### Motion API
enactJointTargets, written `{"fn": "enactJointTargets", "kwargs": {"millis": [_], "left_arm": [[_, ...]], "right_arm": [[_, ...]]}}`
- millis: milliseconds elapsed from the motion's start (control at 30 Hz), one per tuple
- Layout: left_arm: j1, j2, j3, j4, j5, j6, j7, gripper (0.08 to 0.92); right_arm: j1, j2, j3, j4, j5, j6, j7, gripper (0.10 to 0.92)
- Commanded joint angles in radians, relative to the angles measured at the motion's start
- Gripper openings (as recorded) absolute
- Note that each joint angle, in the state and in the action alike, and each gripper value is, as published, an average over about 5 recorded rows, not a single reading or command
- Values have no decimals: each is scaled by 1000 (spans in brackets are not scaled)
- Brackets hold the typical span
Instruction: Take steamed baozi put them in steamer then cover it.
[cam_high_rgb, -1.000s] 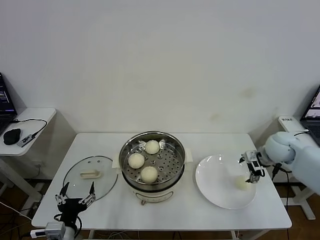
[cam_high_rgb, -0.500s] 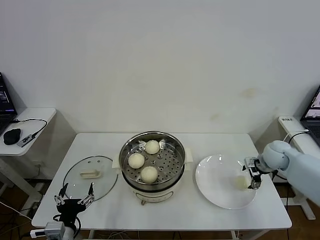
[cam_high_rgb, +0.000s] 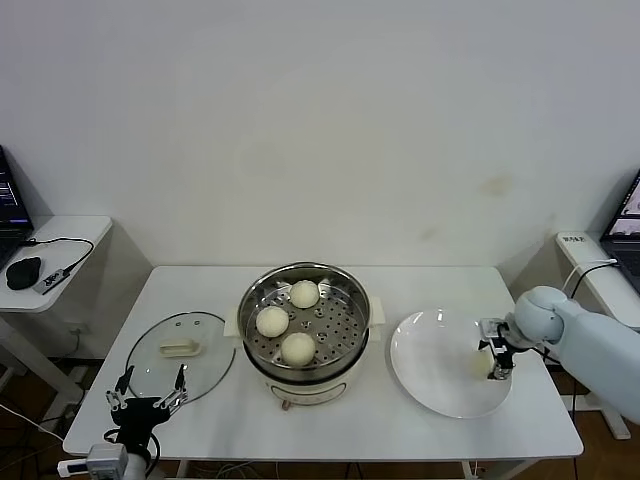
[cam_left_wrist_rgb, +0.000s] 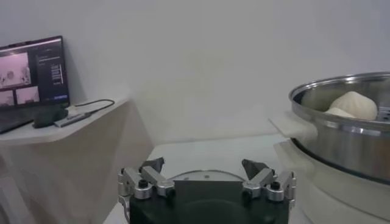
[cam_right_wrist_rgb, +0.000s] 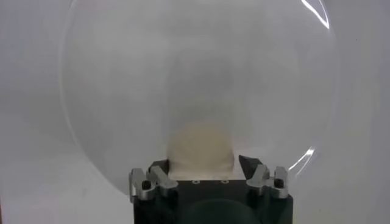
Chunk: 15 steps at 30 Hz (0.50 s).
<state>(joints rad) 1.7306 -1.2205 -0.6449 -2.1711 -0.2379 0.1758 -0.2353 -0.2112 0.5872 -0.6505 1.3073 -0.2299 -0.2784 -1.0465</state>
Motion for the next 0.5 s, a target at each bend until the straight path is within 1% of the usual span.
{"fn": "enactJointTargets", "kwargs": {"millis": [33,300,500], "left_arm": [[0,0,0,-2,0,0,0,823],[-4,-1,-1,0,0,0,0,823],[-8,0,1,4,-2,0,0,823]], "right_arm": [[2,11,4,-11,-2,2,-12,655],[115,-30,-68,28,39,4,-69,627],[313,-60,-191,89,134,-17,-83,612]]}}
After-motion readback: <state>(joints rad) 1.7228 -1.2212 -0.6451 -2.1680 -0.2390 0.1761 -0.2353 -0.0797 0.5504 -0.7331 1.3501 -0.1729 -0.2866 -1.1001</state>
